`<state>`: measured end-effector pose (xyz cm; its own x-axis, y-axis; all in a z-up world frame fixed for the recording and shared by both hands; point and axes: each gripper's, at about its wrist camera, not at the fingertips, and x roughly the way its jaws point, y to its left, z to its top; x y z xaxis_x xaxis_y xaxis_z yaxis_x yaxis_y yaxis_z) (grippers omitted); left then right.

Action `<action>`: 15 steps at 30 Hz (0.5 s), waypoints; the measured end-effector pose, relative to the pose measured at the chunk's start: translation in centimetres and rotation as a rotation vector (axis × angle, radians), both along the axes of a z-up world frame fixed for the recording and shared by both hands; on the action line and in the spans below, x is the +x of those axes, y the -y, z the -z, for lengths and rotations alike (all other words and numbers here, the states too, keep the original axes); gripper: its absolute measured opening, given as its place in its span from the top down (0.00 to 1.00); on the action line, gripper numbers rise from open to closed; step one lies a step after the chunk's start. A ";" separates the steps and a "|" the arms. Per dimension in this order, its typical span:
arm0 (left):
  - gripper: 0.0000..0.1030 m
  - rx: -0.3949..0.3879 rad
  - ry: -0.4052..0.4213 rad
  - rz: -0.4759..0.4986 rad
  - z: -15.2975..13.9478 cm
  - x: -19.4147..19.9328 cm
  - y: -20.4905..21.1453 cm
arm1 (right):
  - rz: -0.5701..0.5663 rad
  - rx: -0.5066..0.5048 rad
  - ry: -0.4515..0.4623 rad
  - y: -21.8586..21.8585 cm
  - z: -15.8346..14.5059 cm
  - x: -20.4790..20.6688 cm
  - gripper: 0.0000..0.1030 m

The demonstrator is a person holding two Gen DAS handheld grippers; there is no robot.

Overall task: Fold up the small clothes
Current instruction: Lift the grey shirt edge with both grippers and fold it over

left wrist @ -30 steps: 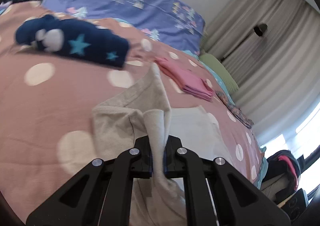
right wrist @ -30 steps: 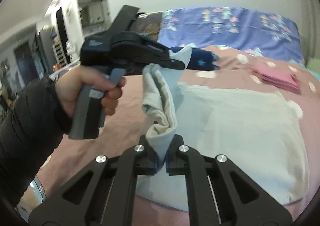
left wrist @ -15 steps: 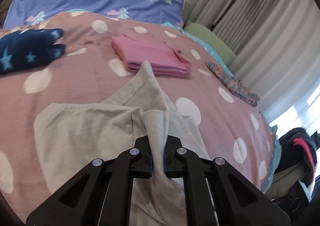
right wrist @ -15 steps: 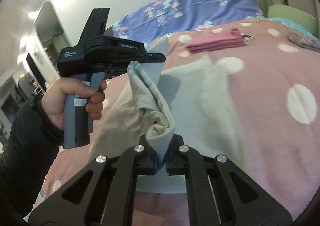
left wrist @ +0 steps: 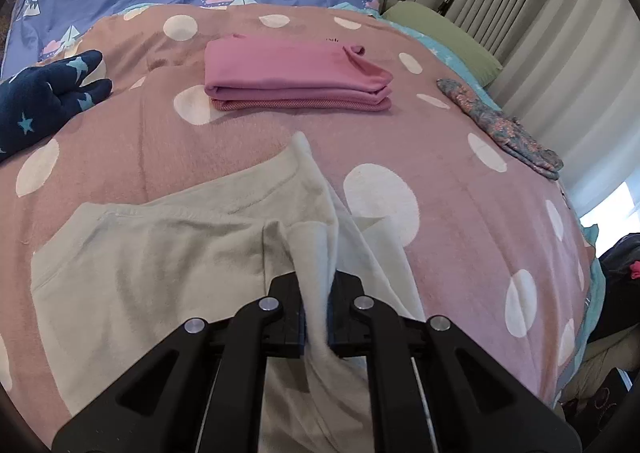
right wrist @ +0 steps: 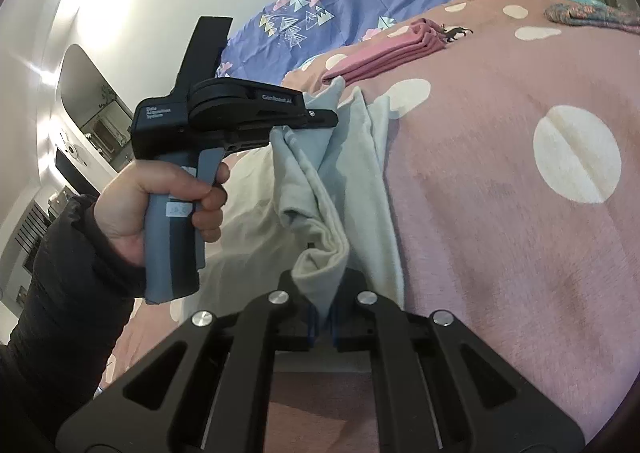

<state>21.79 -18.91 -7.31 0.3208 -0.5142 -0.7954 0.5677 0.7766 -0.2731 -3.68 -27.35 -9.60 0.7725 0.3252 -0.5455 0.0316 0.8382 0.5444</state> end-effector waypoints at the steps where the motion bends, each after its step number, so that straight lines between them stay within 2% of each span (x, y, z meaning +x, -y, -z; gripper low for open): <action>1: 0.90 -0.015 -0.005 0.002 0.1 0.1 0.1 | 0.001 0.007 -0.001 0.1 0.0 0.0 0.95; 2: 0.81 -0.038 -0.014 0.004 0.2 0.3 0.2 | 0.003 0.017 -0.005 0.3 0.1 0.1 0.95; 3: 0.65 -0.060 -0.018 -0.001 0.1 0.3 0.3 | 0.003 0.026 -0.009 0.4 0.3 0.1 0.95; 5: 0.49 -0.102 -0.005 -0.032 -0.7 0.0 -0.1 | -0.001 0.058 -0.020 0.8 0.7 0.1 0.95; 7: 0.45 -0.114 0.027 -0.030 -1.8 -0.9 -0.5 | -0.010 0.090 -0.028 1.1 1.0 0.0 0.95; 10: 0.38 -0.086 0.123 -0.020 -4.1 -3.7 -2.2 | -0.023 0.129 -0.032 1.4 1.2 -0.1 0.95; 12: 0.30 -0.043 0.198 0.003 -5.0 -6.8 -4.1 | -0.028 0.134 -0.030 1.3 1.2 -0.2 0.95; 15: 0.26 0.052 0.280 0.039 -4.9 -12.2 -7.5 | -0.034 0.134 -0.022 1.3 1.1 -0.2 0.95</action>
<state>9.61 -11.42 -2.45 0.5128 -0.4910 -0.7042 0.6450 0.7617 -0.0615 -3.92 -28.62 -10.73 0.7478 0.4226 -0.5121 0.0172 0.7587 0.6512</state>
